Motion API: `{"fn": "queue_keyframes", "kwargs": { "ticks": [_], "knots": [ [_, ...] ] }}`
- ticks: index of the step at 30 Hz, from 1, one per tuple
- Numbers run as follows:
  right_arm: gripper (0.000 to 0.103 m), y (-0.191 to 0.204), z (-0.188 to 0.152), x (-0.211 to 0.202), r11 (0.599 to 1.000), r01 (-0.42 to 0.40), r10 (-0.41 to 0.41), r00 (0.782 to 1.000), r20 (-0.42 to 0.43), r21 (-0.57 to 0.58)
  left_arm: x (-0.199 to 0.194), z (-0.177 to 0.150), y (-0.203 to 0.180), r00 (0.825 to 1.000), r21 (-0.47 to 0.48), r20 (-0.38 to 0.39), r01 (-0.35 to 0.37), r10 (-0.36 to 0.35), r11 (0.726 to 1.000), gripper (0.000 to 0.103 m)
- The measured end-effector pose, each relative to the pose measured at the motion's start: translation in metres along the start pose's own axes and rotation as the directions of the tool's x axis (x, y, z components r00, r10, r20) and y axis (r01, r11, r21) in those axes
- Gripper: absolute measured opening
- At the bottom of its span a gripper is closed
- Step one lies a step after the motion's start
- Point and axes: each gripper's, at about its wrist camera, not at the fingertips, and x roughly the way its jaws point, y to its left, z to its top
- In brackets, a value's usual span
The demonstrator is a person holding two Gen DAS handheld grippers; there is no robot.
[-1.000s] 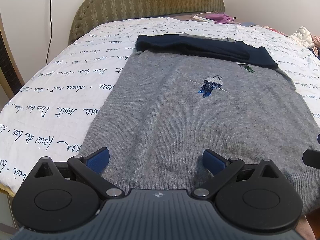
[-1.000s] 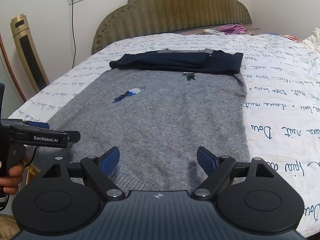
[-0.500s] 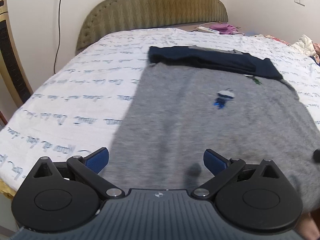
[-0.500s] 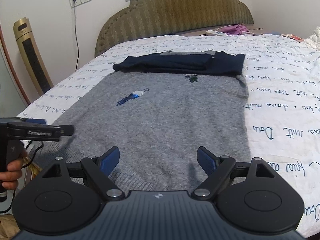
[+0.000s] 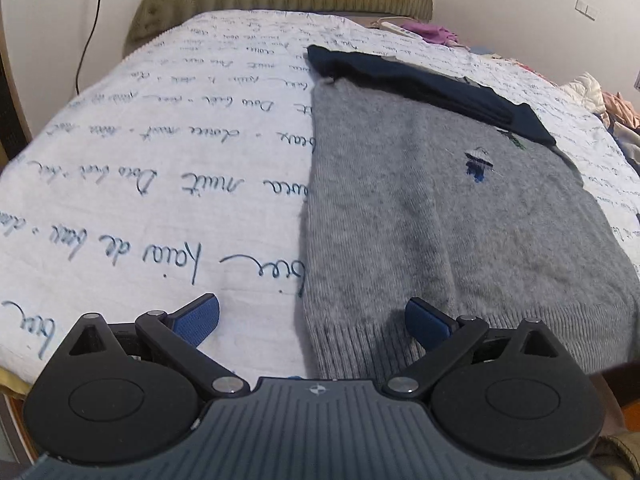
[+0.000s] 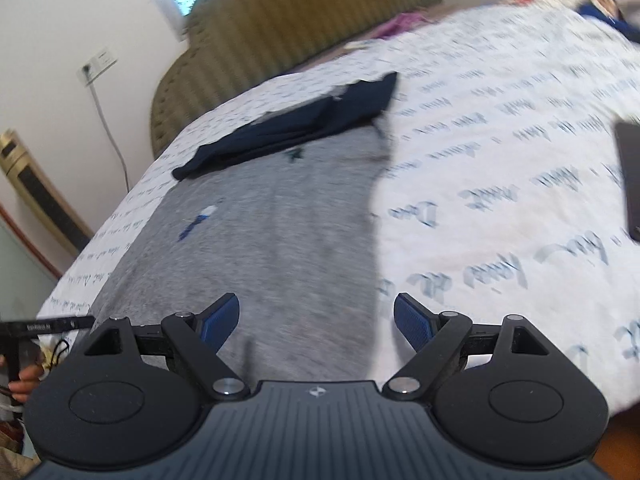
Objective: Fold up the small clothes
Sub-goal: 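Grasp the grey hem with the right gripper while the left gripper grasps it too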
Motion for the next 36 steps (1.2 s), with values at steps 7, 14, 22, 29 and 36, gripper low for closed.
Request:
{"fn": "queue_keyframes", "kwargs": {
  "ticks": [7, 14, 22, 29, 36],
  "knots": [
    [0.086, -0.008, -0.015, 0.000, 0.999, -0.046, 0.047, 0.996, -0.070, 0.013, 0.003, -0.002, -0.021, 0.987, 0.034, -0.037, 0.159, -0.158, 0.987, 0.098],
    [0.085, 0.045, -0.026, 0.031, 0.980, -0.192, 0.182, 0.972, -0.151, -0.055, 0.008, -0.006, -0.047, 0.980, 0.074, -0.039, 0.199, -0.197, 0.977, 0.092],
    [0.024, 0.089, -0.025, 0.062, 0.961, -0.125, 0.087, 0.983, -0.162, -0.248, 0.007, 0.002, -0.047, 0.988, 0.057, -0.023, 0.151, -0.150, 0.987, 0.014],
    [0.015, 0.081, -0.014, 0.050, 0.959, -0.155, 0.124, 0.983, -0.137, -0.239, -0.004, 0.019, -0.063, 0.988, 0.048, 0.023, 0.154, -0.155, 0.987, 0.011],
    [0.015, 0.094, 0.029, 0.048, 0.951, -0.156, 0.161, 0.987, -0.004, -0.267, -0.015, 0.063, -0.095, 0.983, 0.113, 0.130, 0.114, -0.128, 0.987, 0.011]
  ]
}}
